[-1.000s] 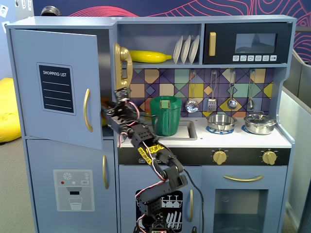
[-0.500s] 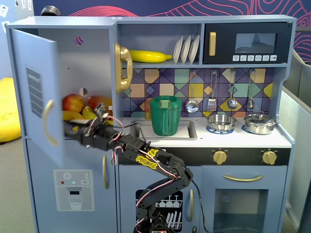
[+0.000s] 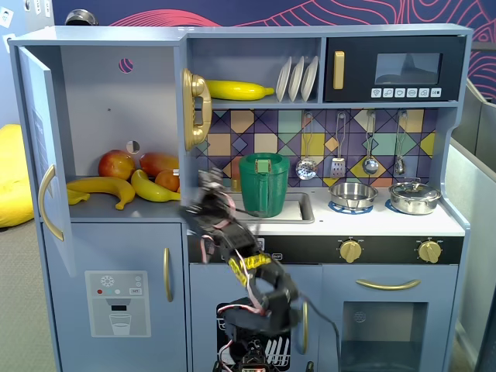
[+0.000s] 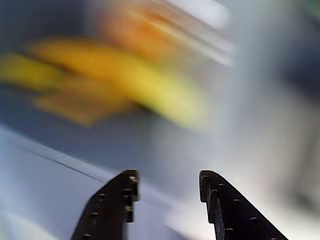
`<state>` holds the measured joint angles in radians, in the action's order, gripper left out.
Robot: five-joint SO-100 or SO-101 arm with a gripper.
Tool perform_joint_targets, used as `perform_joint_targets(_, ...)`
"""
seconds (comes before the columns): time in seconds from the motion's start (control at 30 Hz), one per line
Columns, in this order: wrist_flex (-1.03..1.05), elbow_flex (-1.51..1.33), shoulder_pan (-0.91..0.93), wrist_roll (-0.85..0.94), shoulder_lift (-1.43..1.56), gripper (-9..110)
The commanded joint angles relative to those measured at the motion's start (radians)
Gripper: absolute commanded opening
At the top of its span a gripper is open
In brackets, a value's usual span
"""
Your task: Open the left cabinet door
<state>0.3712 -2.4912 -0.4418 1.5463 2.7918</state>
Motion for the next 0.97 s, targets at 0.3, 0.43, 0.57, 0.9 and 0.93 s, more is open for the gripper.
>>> perform_joint_targets(0.3,0.646,-0.367,0.41,-0.199,0.327,0)
perform_joint_targets(0.43,0.724,-0.48,0.41,-0.252,0.37,0)
perform_joint_targets(0.57,0.841,-0.505,0.382,-0.307,0.365,0)
perform_joint_targets(0.9,1.118,-0.505,0.417,-0.104,0.385,4)
perform_joint_targets(0.93,1.147,-0.505,0.419,-0.074,0.385,4)
